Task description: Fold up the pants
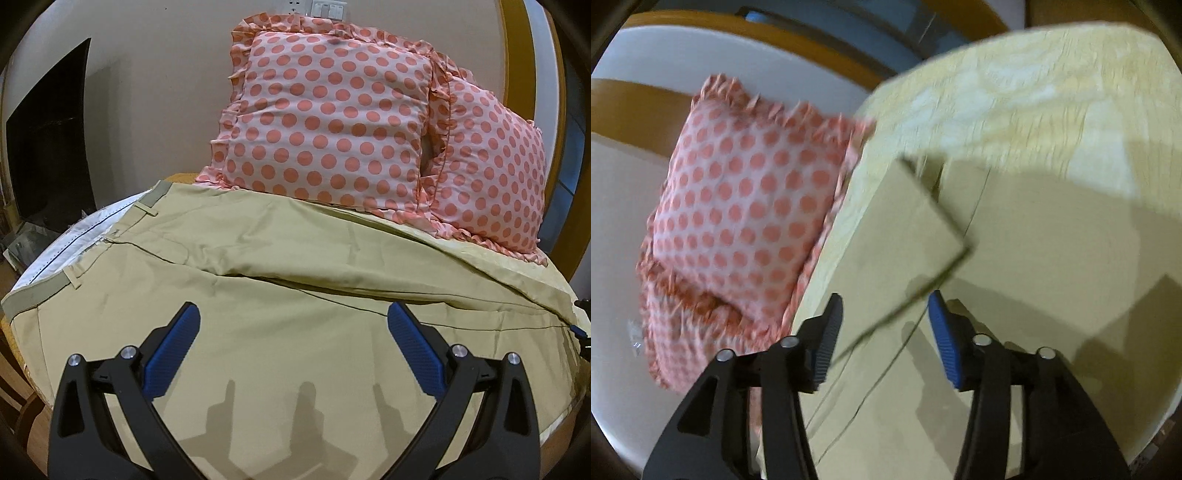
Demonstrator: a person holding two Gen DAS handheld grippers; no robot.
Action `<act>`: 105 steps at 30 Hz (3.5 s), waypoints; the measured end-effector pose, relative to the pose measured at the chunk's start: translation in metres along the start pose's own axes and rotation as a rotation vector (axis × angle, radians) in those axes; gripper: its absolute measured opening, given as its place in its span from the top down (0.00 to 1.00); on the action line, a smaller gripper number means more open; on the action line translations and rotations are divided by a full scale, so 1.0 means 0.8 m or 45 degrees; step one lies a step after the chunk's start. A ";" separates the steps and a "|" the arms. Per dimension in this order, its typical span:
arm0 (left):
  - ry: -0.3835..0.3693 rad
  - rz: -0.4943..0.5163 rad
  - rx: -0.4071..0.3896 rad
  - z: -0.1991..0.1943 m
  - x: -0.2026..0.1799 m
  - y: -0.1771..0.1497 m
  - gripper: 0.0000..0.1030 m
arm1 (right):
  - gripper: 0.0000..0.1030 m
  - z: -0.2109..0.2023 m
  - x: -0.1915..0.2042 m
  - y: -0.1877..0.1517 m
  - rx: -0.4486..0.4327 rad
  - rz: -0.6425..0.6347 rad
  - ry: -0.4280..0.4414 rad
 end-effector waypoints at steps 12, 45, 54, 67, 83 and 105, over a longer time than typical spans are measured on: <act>0.007 0.061 -0.024 -0.005 -0.008 0.004 0.02 | 0.82 0.021 -0.003 0.029 -0.163 -0.052 -0.068; -0.305 -0.517 0.274 0.163 0.121 0.117 0.95 | 0.98 -0.106 -0.026 0.030 -0.356 -0.210 0.267; -0.274 -0.511 0.276 -0.023 0.125 -0.045 0.94 | 0.98 -0.119 -0.091 0.025 -0.327 -0.132 0.123; -0.255 -0.534 0.273 -0.052 0.132 -0.084 0.89 | 0.98 -0.129 -0.142 0.017 -0.313 -0.051 0.048; -0.220 -0.348 0.201 -0.106 0.143 -0.084 0.43 | 0.43 -0.147 -0.143 0.024 -0.480 -0.172 -0.185; -0.212 -0.247 0.195 -0.043 0.118 -0.066 0.27 | 0.60 -0.110 -0.109 -0.040 -0.471 -0.556 -0.053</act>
Point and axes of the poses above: each gripper's, at about its wrist camera, not at the fingertips, and z roughly the way its jaws point, x to its left, y to its top, the point moved 2 cm from there along z, roughly the way its jaws point, and after that the axes turned 6 degrees about -y, right-handed, at the moved point
